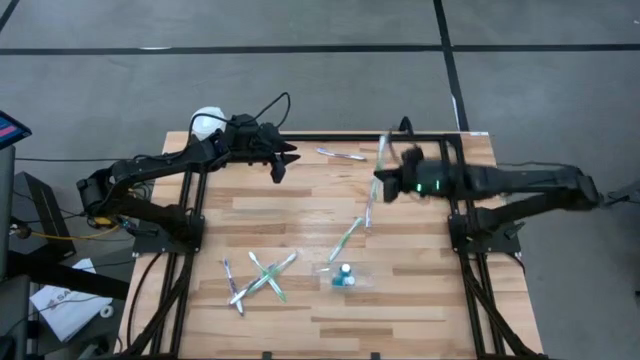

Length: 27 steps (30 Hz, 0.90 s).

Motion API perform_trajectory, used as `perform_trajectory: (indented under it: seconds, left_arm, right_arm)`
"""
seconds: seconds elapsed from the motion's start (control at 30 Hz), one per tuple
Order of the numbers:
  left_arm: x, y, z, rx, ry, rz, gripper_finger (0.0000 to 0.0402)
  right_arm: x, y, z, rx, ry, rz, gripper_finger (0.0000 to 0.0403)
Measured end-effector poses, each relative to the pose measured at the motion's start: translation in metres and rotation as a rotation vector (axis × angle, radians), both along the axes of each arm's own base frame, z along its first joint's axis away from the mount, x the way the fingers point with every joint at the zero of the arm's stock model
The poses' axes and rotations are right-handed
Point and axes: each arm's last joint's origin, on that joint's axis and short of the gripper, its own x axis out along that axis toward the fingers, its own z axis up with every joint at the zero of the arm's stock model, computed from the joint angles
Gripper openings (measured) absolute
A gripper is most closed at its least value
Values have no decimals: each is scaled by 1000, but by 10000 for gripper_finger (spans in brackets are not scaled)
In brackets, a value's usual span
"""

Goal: Pick & Place toothbrushing station
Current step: Put the green toothbrush in the transparent organizer

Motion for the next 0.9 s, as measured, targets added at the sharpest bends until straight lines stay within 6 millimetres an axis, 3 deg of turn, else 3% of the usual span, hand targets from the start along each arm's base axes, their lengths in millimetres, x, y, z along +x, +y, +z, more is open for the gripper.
perform_trajectory:
  seconds: [0.2, 0.33, 0.47, 0.67, 0.9]
  left_arm:
    - [1, 0, 1, -69, -30, 33, 143]
    - [0, 0, 1, -99, -44, 67, 143]
    - [1, 0, 1, -133, -58, 86, 143]
    - [1, 0, 1, -146, -69, 92, 143]
    - [1, -1, 2, -98, -52, 28, 143]
  right_arm:
    - [-3, 75, -44, -91, -73, -155, 4]
    - [-6, 105, -83, -14, -114, -170, 6]
    - [-7, 135, -101, 29, -161, -129, 5]
    - [-2, 163, -112, 45, -257, -101, 5]
    - [15, 172, -122, -33, -195, -93, 5]
